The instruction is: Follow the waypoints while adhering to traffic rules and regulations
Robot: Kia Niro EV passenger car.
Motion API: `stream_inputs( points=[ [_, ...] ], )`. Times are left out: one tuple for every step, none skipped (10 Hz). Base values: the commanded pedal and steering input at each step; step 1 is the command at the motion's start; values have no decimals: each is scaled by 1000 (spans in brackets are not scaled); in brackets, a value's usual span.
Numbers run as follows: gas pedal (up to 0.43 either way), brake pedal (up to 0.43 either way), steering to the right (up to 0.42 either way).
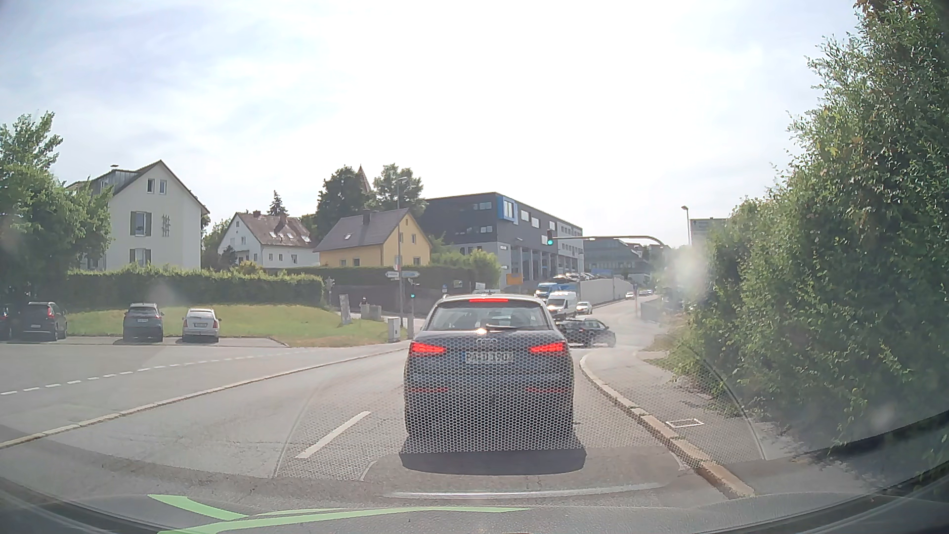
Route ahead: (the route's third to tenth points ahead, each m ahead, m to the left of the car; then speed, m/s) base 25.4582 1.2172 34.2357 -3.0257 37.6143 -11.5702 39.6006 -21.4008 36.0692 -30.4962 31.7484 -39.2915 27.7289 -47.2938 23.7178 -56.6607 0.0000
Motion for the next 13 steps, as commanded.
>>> stream_inputs(
  points=[
    [0,293,40],
    [0,293,40],
    [0,293,40],
    [0,293,40],
    [0,293,40],
    [0,293,40],
    [0,293,40],
    [0,293,40],
    [0,293,40],
    [0,293,40],
    [0,293,40],
    [0,299,40],
    [0,299,40]
  ],
)
